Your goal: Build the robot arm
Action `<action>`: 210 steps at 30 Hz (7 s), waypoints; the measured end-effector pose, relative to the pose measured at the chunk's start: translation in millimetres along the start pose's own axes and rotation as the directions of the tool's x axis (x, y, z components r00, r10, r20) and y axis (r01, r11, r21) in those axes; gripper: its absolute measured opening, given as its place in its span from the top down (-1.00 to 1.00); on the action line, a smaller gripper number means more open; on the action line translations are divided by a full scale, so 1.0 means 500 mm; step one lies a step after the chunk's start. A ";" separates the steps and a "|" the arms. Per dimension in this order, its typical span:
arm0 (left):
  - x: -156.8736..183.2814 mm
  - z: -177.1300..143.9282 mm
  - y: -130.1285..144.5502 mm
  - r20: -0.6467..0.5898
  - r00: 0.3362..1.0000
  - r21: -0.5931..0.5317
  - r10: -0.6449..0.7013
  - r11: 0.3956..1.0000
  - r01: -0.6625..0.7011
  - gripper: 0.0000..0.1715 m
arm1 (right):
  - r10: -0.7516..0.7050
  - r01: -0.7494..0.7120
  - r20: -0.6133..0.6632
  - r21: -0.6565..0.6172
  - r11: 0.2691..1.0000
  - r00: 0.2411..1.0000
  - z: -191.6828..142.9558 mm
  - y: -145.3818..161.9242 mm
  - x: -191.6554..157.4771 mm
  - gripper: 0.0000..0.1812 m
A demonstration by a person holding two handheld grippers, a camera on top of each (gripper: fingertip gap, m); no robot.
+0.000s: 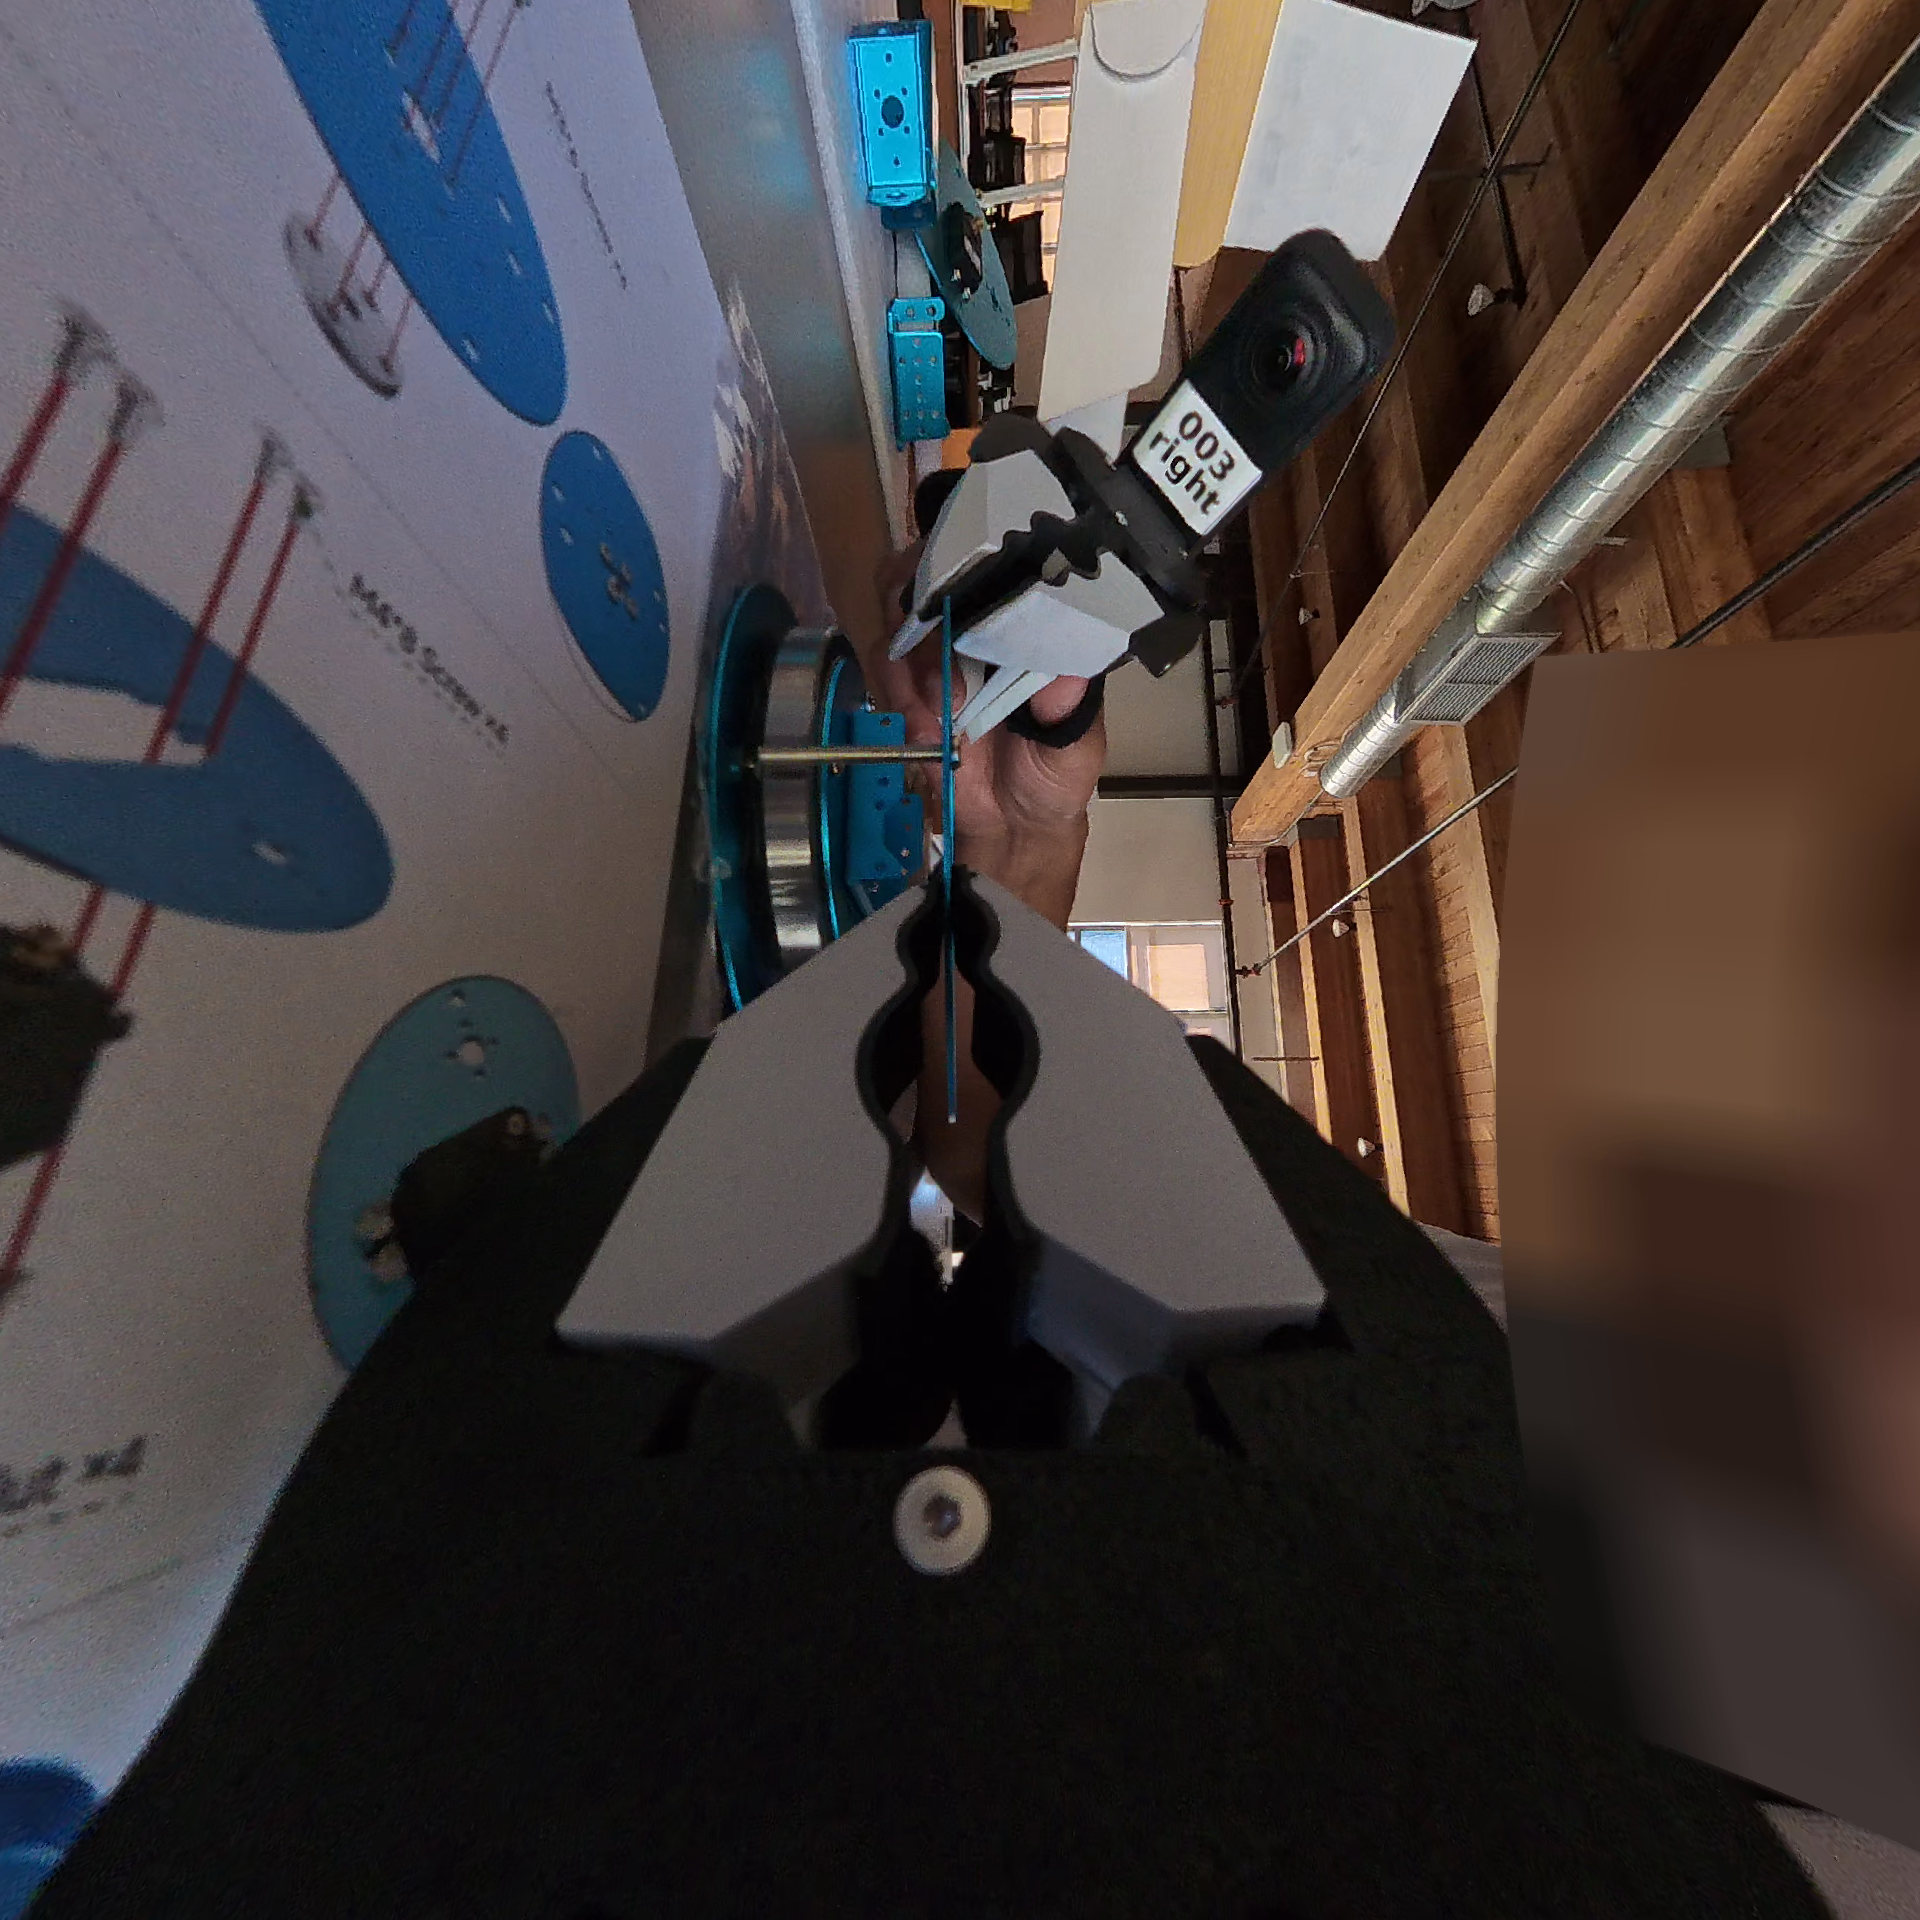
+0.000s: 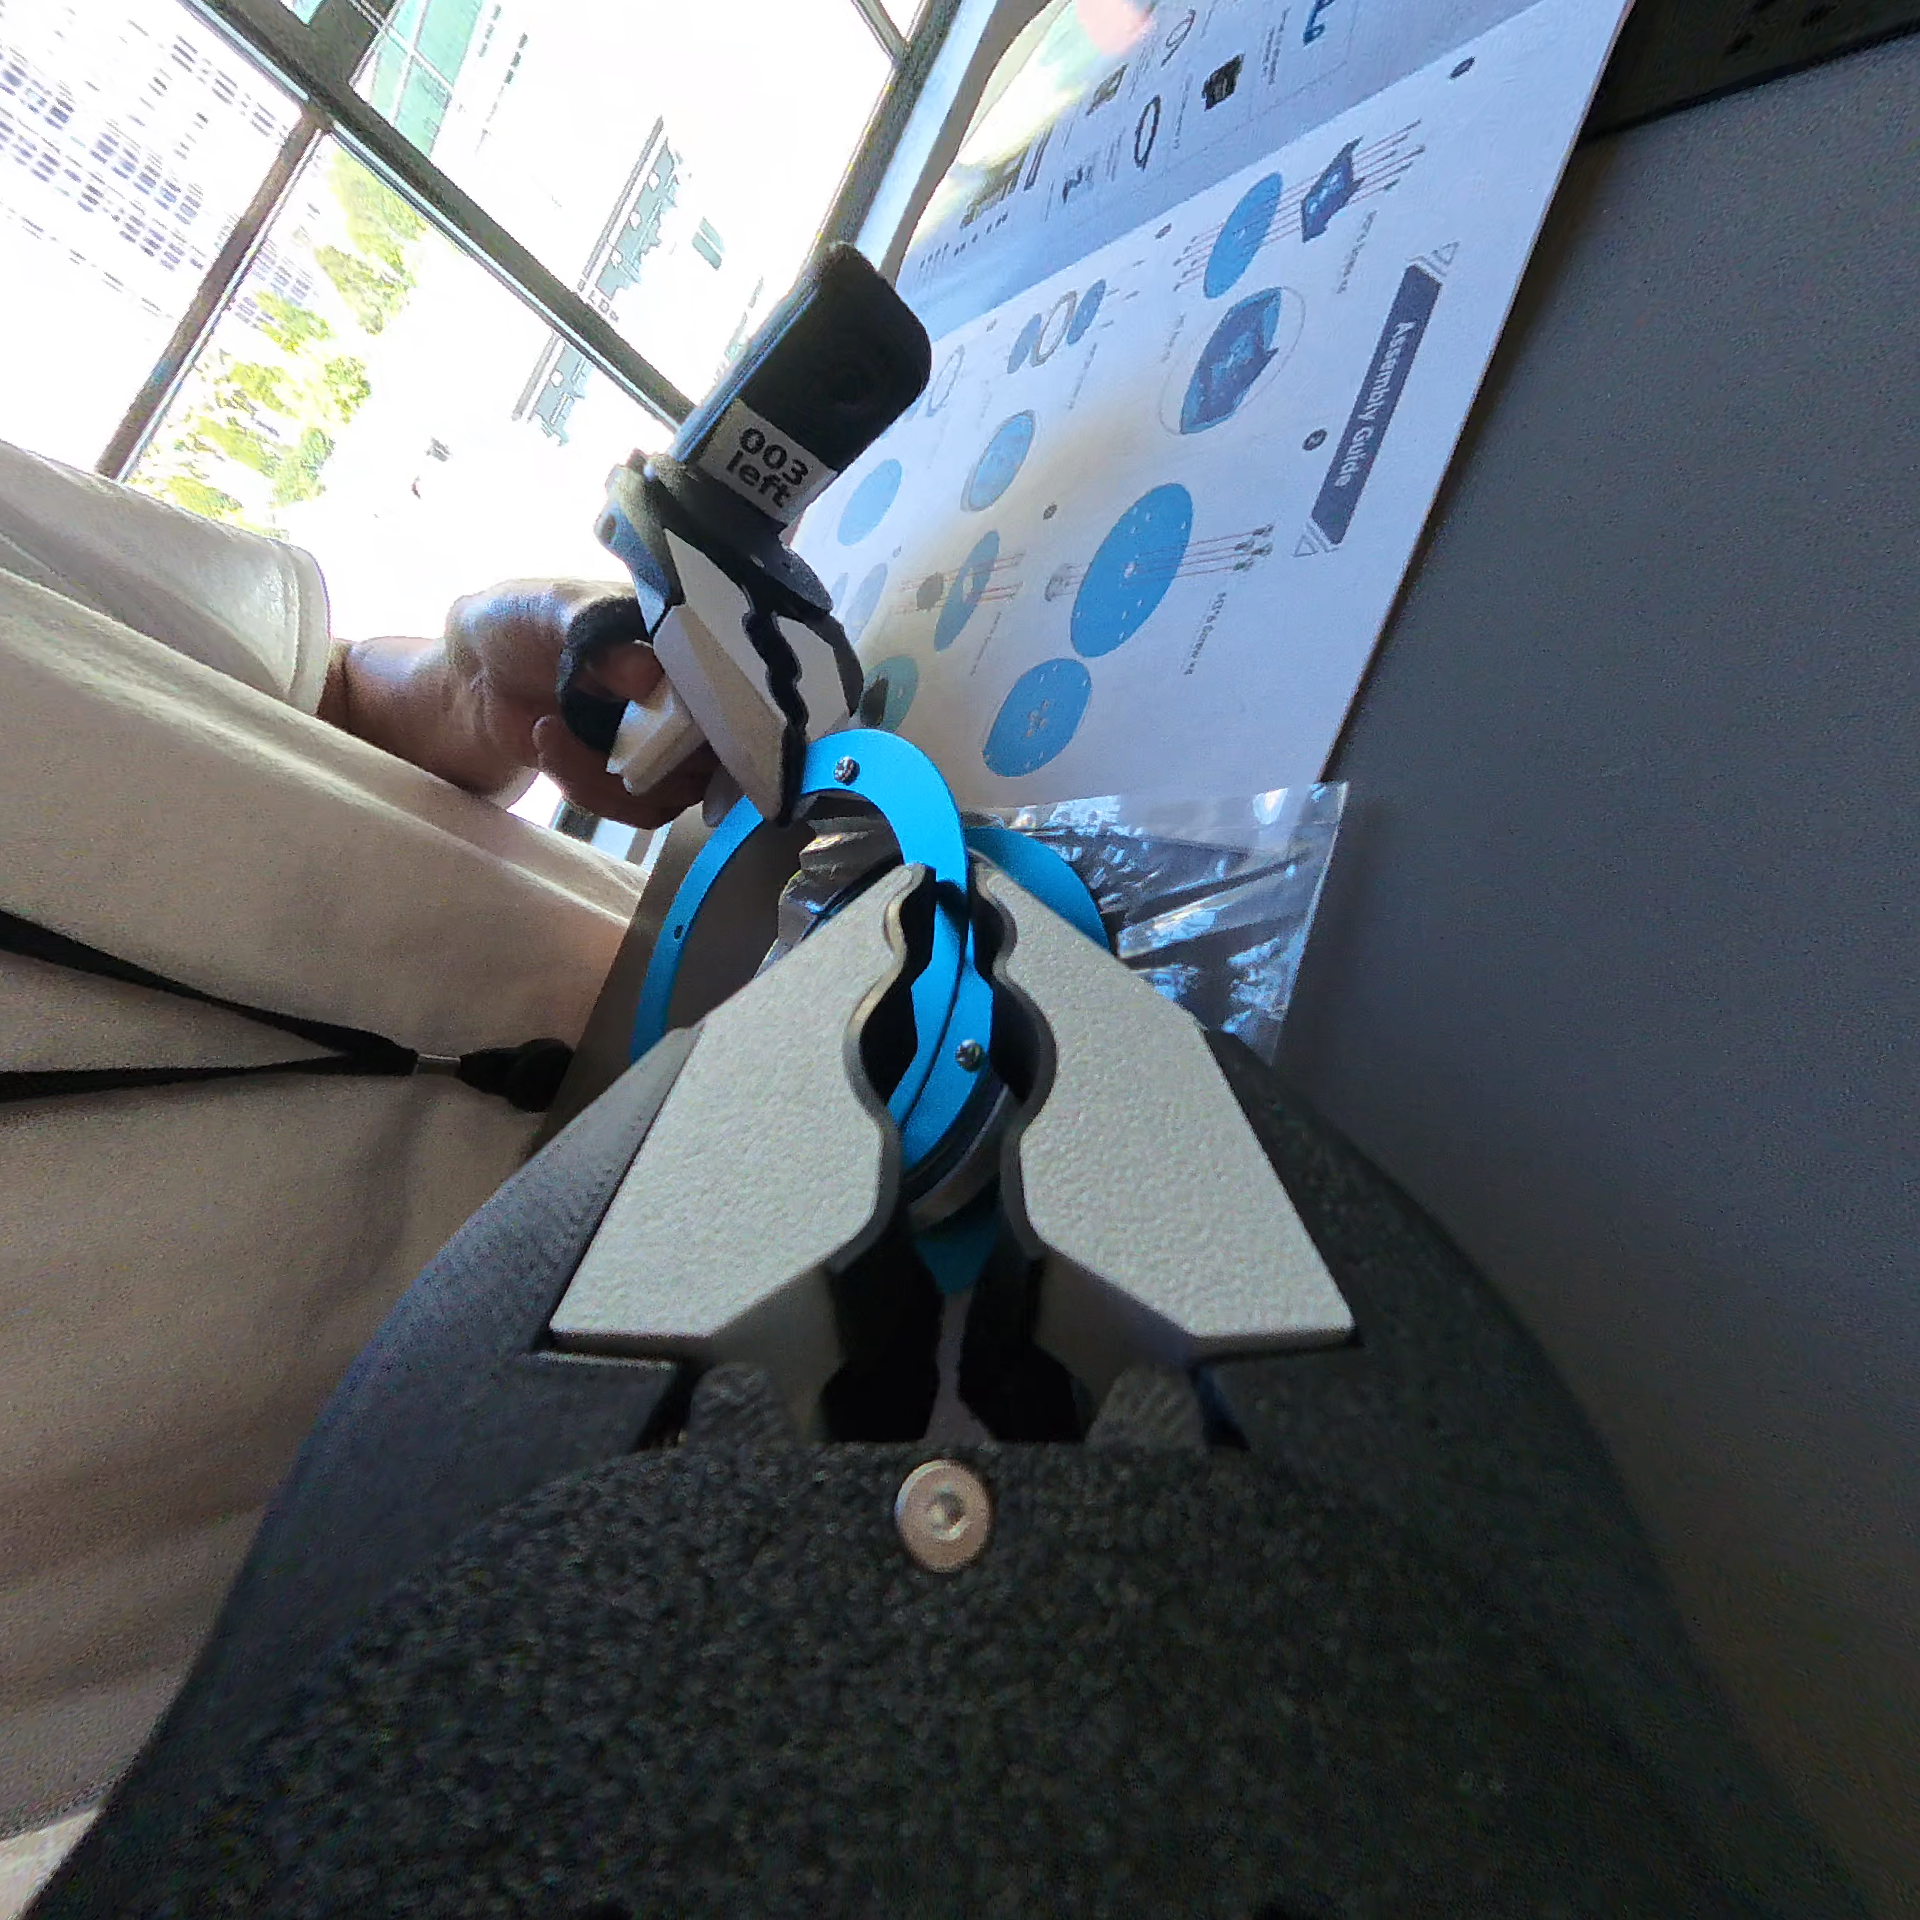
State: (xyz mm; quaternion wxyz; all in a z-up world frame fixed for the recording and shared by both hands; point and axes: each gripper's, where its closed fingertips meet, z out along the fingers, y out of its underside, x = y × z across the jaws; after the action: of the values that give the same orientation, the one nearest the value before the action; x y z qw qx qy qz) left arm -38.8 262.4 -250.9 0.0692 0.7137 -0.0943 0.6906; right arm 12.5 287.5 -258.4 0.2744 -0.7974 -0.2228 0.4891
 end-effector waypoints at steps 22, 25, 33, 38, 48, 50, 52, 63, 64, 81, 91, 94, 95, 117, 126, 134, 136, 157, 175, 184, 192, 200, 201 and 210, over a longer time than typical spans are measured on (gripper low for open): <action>-0.037 -0.006 0.010 0.265 0.930 -0.041 0.256 0.966 -0.254 0.91 | 0.000 -0.003 -0.094 -0.029 1.000 0.996 0.005 0.019 0.045 0.99; -0.043 -0.008 0.011 0.309 0.896 -0.051 0.319 0.946 -0.319 0.93 | -0.026 0.021 -0.114 -0.039 0.999 0.993 0.007 0.021 0.047 0.99; -0.038 -0.034 0.009 0.363 0.834 -0.020 0.415 0.899 -0.438 0.77 | -0.060 0.057 -0.133 -0.027 0.998 0.989 -0.002 0.016 0.045 0.79; -0.041 -0.034 0.030 0.339 0.822 -0.060 0.457 0.883 -0.466 0.72 | -0.263 0.270 -0.173 0.014 0.963 0.949 -0.018 -0.002 0.005 0.53; -0.047 -0.007 0.024 0.358 0.774 -0.119 0.523 0.847 -0.518 0.72 | -0.099 0.078 -0.211 -0.109 0.991 0.972 -0.009 0.063 0.003 0.12; -0.046 -0.003 0.027 0.368 0.751 -0.137 0.548 0.831 -0.539 0.70 | -0.069 0.036 -0.202 -0.162 0.986 0.977 -0.020 0.067 0.002 0.20; -0.047 0.000 0.028 0.393 0.717 -0.149 0.576 0.809 -0.568 0.69 | -0.083 0.033 -0.216 -0.224 0.974 0.973 -0.034 0.067 0.005 0.21; -0.059 0.010 0.038 0.369 0.760 -0.162 0.535 0.843 -0.514 0.81 | 0.098 -0.135 -0.121 -0.358 0.924 0.988 -0.018 0.085 -0.004 0.42; -0.059 0.009 0.039 0.361 0.771 -0.162 0.525 0.849 -0.503 0.82 | 0.109 -0.146 -0.121 -0.356 0.923 0.987 -0.020 0.087 -0.003 0.46; -0.050 0.037 0.054 0.311 0.743 -0.232 0.592 0.806 -0.545 0.89 | 0.021 -0.074 -0.149 -0.360 0.930 0.989 -0.054 0.117 -0.018 0.64; -0.057 0.024 0.080 0.290 0.750 -0.296 0.594 0.801 -0.520 0.75 | -0.159 0.131 -0.490 -0.091 0.987 0.857 -0.075 0.175 -0.052 0.17; -0.053 0.031 0.079 0.296 0.708 -0.320 0.642 0.765 -0.559 0.79 | -0.122 0.113 -0.448 -0.046 0.992 0.886 -0.057 0.183 -0.065 0.34; -0.055 0.035 0.082 0.298 0.698 -0.342 0.651 0.755 -0.559 0.77 | -0.089 0.089 -0.401 -0.019 0.996 0.912 -0.049 0.181 -0.074 0.36; -0.030 0.065 0.068 0.243 0.543 -0.354 0.804 0.595 -0.722 0.75 | 0.240 -0.168 -0.207 0.313 0.935 0.948 -0.083 0.133 -0.088 0.83; -0.008 0.065 0.070 0.162 0.397 -0.343 0.904 0.428 -0.836 0.76 | 0.077 -0.004 -0.227 0.307 0.952 0.971 -0.092 0.124 -0.116 0.86; 0.017 0.063 0.077 0.066 0.251 -0.329 0.966 0.258 -0.908 0.78 | -0.032 0.076 -0.202 0.210 0.975 0.979 -0.085 0.141 -0.128 0.82; 0.044 0.066 0.088 0.003 0.242 -0.283 0.970 0.233 -0.930 0.83 | -0.092 0.139 -0.263 0.165 0.976 0.960 -0.080 0.143 -0.117 0.77; 0.058 0.065 0.144 -0.247 0.189 -0.351 0.950 0.094 -0.932 0.83 | -0.335 0.356 -0.316 0.012 0.934 0.888 -0.062 0.163 -0.139 0.83; 0.137 0.058 0.121 -0.420 0.480 -0.265 0.771 0.401 -0.877 0.84 | -0.214 0.203 0.023 0.221 0.954 0.977 -0.071 0.087 -0.228 0.83; 0.153 0.064 0.097 -0.405 0.417 -0.263 0.814 0.333 -0.906 0.85 | -0.203 0.209 -0.049 0.168 0.963 0.978 -0.082 0.063 -0.222 0.83; 0.171 0.067 0.062 -0.400 0.472 -0.248 0.786 0.402 -0.881 0.86 | -0.230 0.238 -0.068 0.182 0.954 0.971 -0.091 0.036 -0.223 0.73; 0.158 0.057 0.065 -0.386 0.407 -0.218 0.828 0.347 -0.912 0.85 | -0.274 0.282 -0.070 0.147 0.948 0.959 -0.078 0.041 -0.209 0.85; 0.156 0.054 0.067 -0.391 0.401 -0.226 0.828 0.336 -0.914 0.84 | -0.262 0.266 -0.049 0.172 0.948 0.964 -0.081 0.035 -0.210 0.85; 0.129 0.050 0.087 -0.448 0.468 -0.227 0.761 0.410 -0.883 0.69 | -0.174 0.152 0.048 0.300 0.942 0.984 -0.085 0.018 -0.200 0.87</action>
State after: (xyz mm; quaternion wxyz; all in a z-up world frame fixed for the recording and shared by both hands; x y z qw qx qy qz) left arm -22.9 211.9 -188.7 -0.1154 0.4333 -0.5749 0.6844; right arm 9.3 209.3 -182.8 0.4216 -0.7077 -0.2223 0.5215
